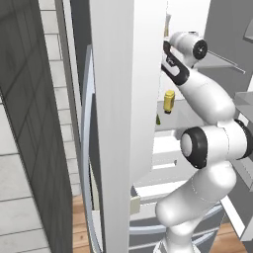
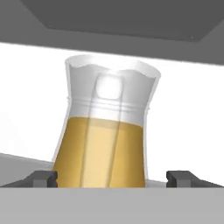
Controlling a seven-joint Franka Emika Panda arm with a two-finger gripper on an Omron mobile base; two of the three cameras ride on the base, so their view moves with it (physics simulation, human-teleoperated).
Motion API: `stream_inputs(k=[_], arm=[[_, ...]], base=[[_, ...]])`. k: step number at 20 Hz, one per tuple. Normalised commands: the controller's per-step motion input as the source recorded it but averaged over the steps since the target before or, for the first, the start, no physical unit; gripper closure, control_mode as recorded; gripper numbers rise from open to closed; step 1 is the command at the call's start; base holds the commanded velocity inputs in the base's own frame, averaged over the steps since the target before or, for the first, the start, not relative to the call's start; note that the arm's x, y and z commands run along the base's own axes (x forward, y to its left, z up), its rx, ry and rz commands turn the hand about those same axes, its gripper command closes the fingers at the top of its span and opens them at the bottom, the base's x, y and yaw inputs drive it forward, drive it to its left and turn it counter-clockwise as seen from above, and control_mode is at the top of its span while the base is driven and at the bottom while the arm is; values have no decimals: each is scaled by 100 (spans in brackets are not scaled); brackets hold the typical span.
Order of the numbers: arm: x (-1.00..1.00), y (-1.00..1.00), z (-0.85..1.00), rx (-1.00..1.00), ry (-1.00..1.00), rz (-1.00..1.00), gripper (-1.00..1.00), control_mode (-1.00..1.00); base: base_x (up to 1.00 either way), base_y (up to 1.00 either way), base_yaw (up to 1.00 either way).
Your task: Move the lemon wedge and mustard from the top shelf to the second highest shelf to make space. Then, place the pitcher from the counter on the cleared top shelf.
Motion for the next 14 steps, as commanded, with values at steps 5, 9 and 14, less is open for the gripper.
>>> stream_inputs(k=[5,9,14], arm=[[-28,42,1,-12,25,-1,-100,-100],[-49,38,0,-10,27,-6,-100,-100],[-76,8,0,-4,26,-11,-100,-100]], base=[[0,0,0],[0,0,0],[0,0,0]])
